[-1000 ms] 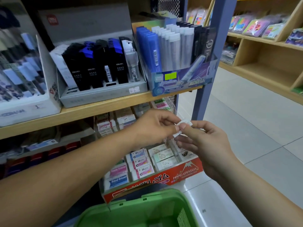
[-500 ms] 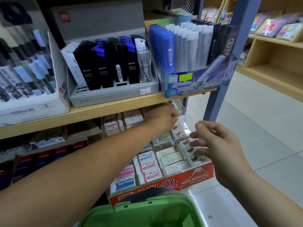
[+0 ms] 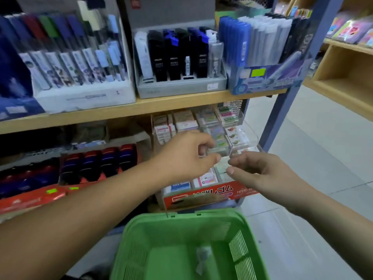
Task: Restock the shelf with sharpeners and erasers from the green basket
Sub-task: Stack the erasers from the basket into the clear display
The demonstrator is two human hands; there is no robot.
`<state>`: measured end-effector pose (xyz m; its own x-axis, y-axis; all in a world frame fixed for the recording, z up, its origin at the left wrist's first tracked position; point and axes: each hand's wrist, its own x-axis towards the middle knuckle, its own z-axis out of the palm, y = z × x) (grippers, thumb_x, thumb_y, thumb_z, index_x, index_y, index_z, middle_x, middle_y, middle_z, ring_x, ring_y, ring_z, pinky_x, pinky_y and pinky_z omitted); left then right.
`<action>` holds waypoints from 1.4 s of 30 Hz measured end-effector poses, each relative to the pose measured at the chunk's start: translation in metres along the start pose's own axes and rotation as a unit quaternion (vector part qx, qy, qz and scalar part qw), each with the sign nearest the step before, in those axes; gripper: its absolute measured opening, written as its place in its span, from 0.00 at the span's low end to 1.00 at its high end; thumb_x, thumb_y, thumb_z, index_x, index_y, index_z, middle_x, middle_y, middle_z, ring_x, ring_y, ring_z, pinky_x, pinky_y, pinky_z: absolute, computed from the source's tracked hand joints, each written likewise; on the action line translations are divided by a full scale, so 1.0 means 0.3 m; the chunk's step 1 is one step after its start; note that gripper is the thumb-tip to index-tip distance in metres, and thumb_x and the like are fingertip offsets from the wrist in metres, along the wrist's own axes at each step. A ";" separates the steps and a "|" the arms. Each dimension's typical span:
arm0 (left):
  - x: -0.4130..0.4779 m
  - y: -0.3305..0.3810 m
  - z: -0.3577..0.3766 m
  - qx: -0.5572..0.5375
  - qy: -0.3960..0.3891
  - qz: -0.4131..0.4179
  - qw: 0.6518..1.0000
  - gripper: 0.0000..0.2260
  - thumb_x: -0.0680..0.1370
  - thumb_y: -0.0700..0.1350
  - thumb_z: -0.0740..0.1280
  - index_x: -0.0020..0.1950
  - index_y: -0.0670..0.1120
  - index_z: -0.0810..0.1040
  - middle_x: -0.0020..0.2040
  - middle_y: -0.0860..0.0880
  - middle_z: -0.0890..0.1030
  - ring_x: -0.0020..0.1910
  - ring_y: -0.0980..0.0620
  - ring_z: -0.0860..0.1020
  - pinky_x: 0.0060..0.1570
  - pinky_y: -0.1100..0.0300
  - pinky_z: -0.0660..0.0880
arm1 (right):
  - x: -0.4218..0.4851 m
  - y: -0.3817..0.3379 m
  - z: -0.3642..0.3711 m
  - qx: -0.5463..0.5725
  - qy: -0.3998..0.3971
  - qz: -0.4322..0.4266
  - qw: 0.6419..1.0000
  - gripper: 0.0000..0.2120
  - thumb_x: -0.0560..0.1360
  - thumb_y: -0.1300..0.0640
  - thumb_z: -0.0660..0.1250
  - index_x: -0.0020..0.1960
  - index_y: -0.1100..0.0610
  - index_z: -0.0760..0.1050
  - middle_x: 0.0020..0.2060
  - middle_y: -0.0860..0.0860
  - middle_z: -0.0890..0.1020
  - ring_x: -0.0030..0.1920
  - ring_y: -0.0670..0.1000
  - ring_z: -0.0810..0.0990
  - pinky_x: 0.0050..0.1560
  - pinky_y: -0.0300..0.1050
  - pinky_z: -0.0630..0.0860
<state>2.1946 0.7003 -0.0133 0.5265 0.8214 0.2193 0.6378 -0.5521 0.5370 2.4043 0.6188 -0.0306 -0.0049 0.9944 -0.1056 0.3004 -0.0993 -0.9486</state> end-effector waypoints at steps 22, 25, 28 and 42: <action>-0.850 -0.430 0.761 -0.111 -0.300 -0.328 0.889 0.07 0.79 0.45 0.69 0.45 0.44 0.84 0.44 0.46 0.86 0.46 0.48 0.83 0.52 0.51 0.82 | -0.155 0.753 0.484 -0.505 -0.313 0.141 0.792 0.31 0.79 0.34 0.65 0.77 0.47 0.69 0.73 0.53 0.75 0.69 0.56 0.76 0.69 0.51 0.75; -0.864 -0.436 0.804 -0.139 -0.296 -0.353 0.876 0.07 0.79 0.43 0.68 0.45 0.42 0.84 0.44 0.44 0.86 0.46 0.45 0.84 0.50 0.53 0.82 | -0.075 0.838 0.542 -0.472 -0.278 0.132 0.826 0.34 0.77 0.32 0.65 0.78 0.46 0.67 0.77 0.53 0.69 0.76 0.58 0.68 0.74 0.57 0.70; -0.897 -0.462 0.826 -0.140 -0.288 -0.381 0.867 0.06 0.77 0.41 0.69 0.49 0.42 0.86 0.49 0.44 0.86 0.50 0.44 0.84 0.50 0.58 0.80 | -0.016 0.931 0.602 -0.472 -0.288 0.113 0.826 0.38 0.78 0.33 0.66 0.82 0.48 0.60 0.81 0.54 0.61 0.81 0.60 0.57 0.77 0.61 0.65; -0.942 -0.552 0.797 0.032 -0.377 -0.334 0.863 0.36 0.71 0.56 0.79 0.75 0.48 0.71 0.71 0.46 0.72 0.65 0.46 0.75 0.65 0.50 0.75 | -0.078 1.042 0.643 -0.426 -0.233 0.121 0.866 0.33 0.75 0.35 0.70 0.74 0.50 0.70 0.68 0.51 0.72 0.68 0.54 0.70 0.66 0.55 0.76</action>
<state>2.0745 0.5254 -0.3590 0.2300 0.6461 -0.7278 0.9579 -0.0182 0.2865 2.3145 0.5576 -0.3822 -0.1684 0.8055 -0.5682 0.9398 -0.0426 -0.3390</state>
